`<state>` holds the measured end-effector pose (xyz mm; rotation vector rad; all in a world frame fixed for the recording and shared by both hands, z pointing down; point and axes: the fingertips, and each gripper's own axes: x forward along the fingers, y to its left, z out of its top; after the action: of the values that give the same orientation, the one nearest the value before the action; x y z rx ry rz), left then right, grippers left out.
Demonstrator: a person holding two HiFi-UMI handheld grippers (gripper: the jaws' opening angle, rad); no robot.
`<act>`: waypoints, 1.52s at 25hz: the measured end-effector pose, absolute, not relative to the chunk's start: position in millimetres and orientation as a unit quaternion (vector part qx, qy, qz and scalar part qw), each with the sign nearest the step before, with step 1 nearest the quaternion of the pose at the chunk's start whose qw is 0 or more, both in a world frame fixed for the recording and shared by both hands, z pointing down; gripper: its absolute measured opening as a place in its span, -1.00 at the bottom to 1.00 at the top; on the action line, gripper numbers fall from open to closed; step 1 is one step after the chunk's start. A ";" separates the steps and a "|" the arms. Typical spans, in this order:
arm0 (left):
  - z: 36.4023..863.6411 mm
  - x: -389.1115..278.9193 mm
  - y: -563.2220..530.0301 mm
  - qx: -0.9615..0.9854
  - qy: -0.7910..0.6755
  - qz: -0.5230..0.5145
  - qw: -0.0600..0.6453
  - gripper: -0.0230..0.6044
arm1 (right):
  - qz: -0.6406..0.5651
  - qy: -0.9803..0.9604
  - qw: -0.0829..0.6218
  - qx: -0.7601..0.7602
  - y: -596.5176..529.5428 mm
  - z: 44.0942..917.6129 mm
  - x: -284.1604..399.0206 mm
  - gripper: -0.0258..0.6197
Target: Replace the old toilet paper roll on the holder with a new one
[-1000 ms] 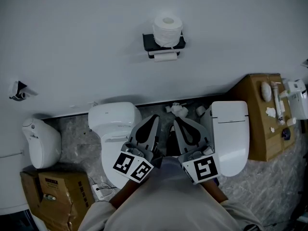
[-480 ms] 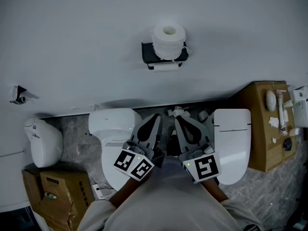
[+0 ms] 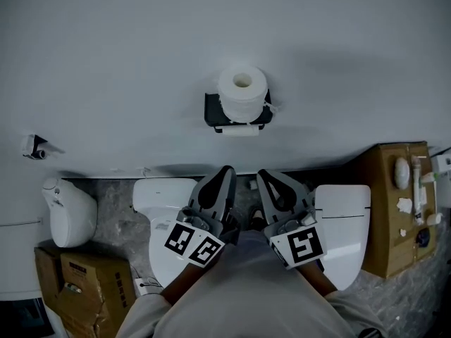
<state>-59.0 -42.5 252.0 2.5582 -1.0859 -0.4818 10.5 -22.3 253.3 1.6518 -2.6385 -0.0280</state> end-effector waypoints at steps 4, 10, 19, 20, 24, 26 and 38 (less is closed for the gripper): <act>243.0 -51.3 -61.4 0.887 -0.396 -0.187 0.145 -0.91 | -0.024 -0.856 0.007 0.516 -40.6 246.5 22.3 -0.86; 269.7 -45.7 -83.7 0.862 -0.411 -0.215 0.206 -0.91 | -0.021 -0.864 0.015 0.504 -57.4 253.6 30.8 -0.86; 322.3 -36.8 -120.7 0.792 -0.383 -0.295 0.372 -0.91 | -0.023 -0.865 0.024 0.501 -86.2 253.7 27.1 -0.86; 328.5 -35.9 -125.3 0.782 -0.378 -0.304 0.392 -0.91 | -0.025 -0.863 0.020 0.504 -90.1 253.1 28.4 -0.86; 346.8 -30.9 -139.6 0.746 -0.365 -0.336 0.445 -0.91 | -0.021 -0.856 0.014 0.516 -101.4 251.9 32.5 -0.86; 352.3 -29.0 -146.4 0.730 -0.361 -0.353 0.462 -0.91 | -0.019 -0.855 0.014 0.518 -106.9 251.5 33.1 -0.86; 377.2 -20.2 -160.1 0.685 -0.356 -0.378 0.510 -0.36 | -0.016 -0.851 0.024 0.525 -118.7 255.9 40.2 -0.86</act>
<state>-20.2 -160.1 377.2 1.6499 -0.8579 -0.9112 40.2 -118.7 255.9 1.6236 -2.6321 -0.0505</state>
